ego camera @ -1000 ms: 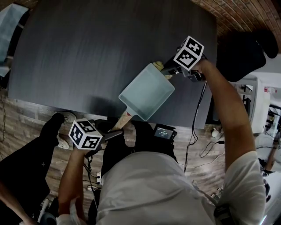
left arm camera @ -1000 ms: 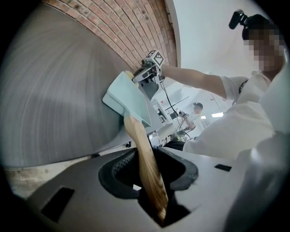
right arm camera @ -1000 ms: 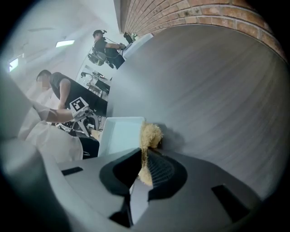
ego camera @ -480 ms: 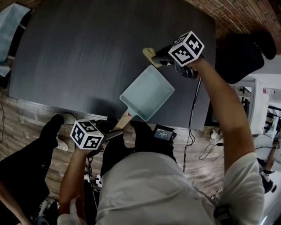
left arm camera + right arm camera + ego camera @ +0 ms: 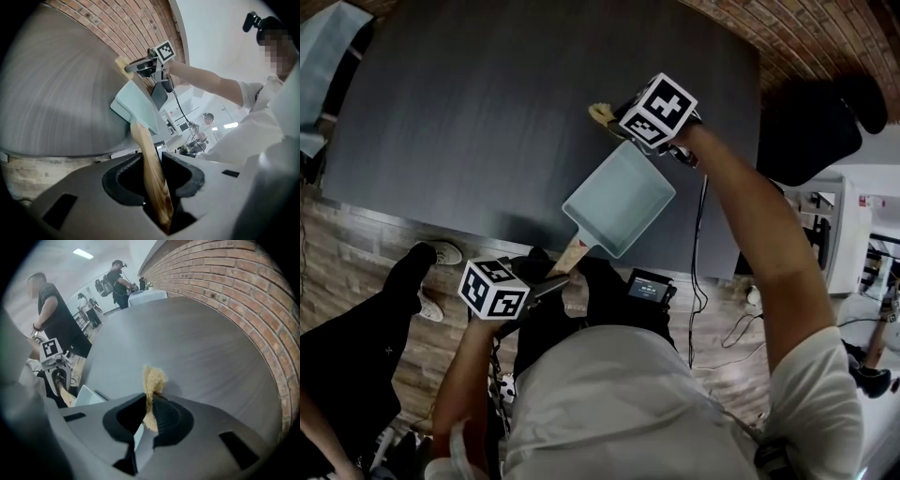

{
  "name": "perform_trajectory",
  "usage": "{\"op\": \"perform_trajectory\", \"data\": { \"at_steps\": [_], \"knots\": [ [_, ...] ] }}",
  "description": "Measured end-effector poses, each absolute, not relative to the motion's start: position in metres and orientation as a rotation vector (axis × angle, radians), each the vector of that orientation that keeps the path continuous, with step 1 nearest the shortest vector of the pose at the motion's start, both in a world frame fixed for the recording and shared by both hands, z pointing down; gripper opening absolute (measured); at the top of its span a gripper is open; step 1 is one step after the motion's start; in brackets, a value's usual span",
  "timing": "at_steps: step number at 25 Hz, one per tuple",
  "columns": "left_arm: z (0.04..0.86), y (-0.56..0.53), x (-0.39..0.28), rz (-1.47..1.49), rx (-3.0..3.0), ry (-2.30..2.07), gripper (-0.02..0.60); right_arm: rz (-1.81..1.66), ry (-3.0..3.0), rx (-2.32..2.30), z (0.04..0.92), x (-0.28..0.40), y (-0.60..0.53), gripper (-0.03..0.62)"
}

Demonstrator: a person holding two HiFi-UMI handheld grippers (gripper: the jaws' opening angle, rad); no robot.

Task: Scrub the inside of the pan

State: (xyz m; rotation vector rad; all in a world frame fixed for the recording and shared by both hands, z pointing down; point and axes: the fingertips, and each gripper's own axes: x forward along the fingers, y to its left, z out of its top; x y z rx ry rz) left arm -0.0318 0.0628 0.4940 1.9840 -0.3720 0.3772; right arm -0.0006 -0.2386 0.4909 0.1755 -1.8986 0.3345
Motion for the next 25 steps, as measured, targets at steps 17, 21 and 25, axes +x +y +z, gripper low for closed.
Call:
{"op": "perform_trajectory", "data": {
  "at_steps": [17, 21, 25],
  "knots": [
    [0.494, 0.044, -0.035, 0.246, 1.907, -0.579, 0.120, 0.212, -1.746, 0.111, 0.518, -0.003, -0.197, 0.043],
    [0.495, 0.040, -0.037, 0.226, 1.896, -0.625, 0.120, 0.218, -1.745, 0.093, 0.519, -0.006, -0.188, 0.043],
    [0.497, 0.042, -0.034, 0.213, 1.891, -0.643, 0.120, 0.227, -1.752, 0.084, 0.519, -0.010, -0.181, 0.043]
  ]
}}
